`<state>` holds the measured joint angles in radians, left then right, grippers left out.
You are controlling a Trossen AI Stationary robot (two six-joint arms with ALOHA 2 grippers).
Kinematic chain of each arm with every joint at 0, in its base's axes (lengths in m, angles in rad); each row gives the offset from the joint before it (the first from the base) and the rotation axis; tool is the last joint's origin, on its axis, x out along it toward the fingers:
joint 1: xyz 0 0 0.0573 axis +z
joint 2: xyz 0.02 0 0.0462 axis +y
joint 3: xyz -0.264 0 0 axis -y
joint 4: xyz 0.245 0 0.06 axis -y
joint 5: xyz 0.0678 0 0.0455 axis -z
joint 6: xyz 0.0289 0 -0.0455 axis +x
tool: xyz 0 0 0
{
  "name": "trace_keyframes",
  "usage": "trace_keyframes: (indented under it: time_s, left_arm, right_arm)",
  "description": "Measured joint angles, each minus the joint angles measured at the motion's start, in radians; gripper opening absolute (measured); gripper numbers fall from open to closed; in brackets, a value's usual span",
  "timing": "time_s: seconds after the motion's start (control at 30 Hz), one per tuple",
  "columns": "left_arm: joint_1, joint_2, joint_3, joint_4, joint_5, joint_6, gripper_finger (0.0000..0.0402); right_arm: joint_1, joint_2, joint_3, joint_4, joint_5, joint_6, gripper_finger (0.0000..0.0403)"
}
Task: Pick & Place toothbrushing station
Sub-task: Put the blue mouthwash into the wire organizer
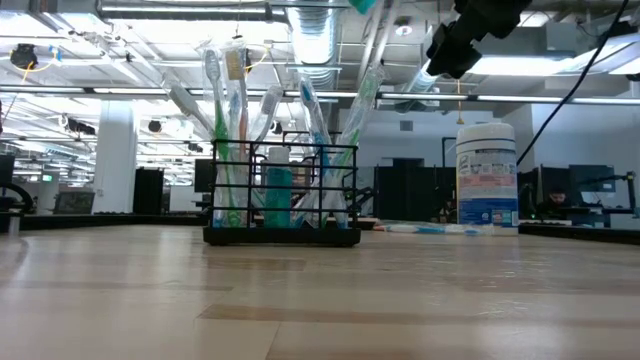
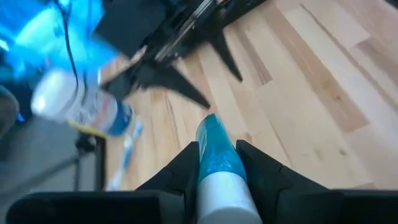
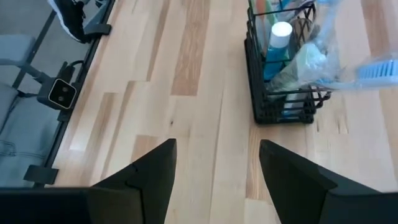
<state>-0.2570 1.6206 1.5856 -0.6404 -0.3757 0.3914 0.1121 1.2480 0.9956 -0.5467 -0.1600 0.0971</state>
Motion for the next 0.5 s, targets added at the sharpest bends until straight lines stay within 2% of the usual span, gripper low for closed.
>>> trace_keyframes:
  time_s: [0.23, 0.5]
  left_arm:
    - [0.063, -0.038, 0.0, -0.17, 0.017, -0.308, 0.008]
    - [0.148, -0.038, 0.0, -0.219, 0.204, -0.546, 0.0082]
  right_arm:
    - [0.017, 0.0, 0.0, 0.006, 0.0, 0.008, 0.022]
    - [0.019, 0.0, 0.0, 0.007, 0.0, 0.04, 0.0219]
